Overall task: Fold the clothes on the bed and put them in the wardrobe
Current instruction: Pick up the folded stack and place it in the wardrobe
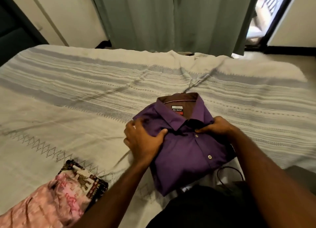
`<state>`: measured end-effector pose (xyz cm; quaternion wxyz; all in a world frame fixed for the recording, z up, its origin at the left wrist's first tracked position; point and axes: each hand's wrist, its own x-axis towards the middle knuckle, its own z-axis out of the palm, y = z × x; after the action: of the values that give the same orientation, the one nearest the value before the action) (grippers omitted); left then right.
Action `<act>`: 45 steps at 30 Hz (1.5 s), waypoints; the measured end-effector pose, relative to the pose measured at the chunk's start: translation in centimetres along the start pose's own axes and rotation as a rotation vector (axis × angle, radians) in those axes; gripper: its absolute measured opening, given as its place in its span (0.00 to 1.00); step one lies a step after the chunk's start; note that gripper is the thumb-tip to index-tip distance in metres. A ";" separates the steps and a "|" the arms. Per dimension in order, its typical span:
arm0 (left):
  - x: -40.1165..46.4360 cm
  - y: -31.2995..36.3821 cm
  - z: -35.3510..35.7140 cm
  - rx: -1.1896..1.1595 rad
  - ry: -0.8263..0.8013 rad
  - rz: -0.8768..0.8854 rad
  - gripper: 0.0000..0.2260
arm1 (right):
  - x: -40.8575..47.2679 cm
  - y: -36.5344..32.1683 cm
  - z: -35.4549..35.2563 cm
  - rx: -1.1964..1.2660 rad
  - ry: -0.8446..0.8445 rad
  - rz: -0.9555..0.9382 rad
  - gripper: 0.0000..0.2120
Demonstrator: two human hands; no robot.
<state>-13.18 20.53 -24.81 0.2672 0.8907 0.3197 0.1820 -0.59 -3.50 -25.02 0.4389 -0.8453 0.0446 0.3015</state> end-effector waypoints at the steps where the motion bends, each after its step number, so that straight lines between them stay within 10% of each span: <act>1: -0.3 -0.4 0.0 -0.044 -0.013 -0.128 0.42 | -0.2 0.6 0.0 0.043 0.006 0.006 0.18; 4: -0.7 -2.8 0.5 -0.365 -0.245 -0.496 0.50 | -0.1 1.0 0.5 0.114 -0.027 -0.028 0.18; 10: -0.1 -1.8 1.3 -1.043 -0.623 -0.654 0.33 | -1.1 1.2 1.3 0.275 -0.125 -0.094 0.19; 22: 0.9 5.7 0.4 -1.060 -0.680 -0.292 0.23 | -4.2 2.0 -2.5 0.665 -0.104 -0.210 0.32; 33: -2.9 33.3 4.5 -1.073 -1.079 0.247 0.28 | -15.9 6.4 -25.0 0.799 0.493 -0.428 0.43; 45: -34.7 68.8 15.7 -1.061 -1.706 0.739 0.23 | -40.6 27.5 -49.0 0.817 1.285 -0.393 0.41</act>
<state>1.73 -53.16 -1.80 0.6839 0.5352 -0.3824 -0.3156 -19.93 -65.66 -1.19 0.6484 -0.6179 0.2465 -0.3701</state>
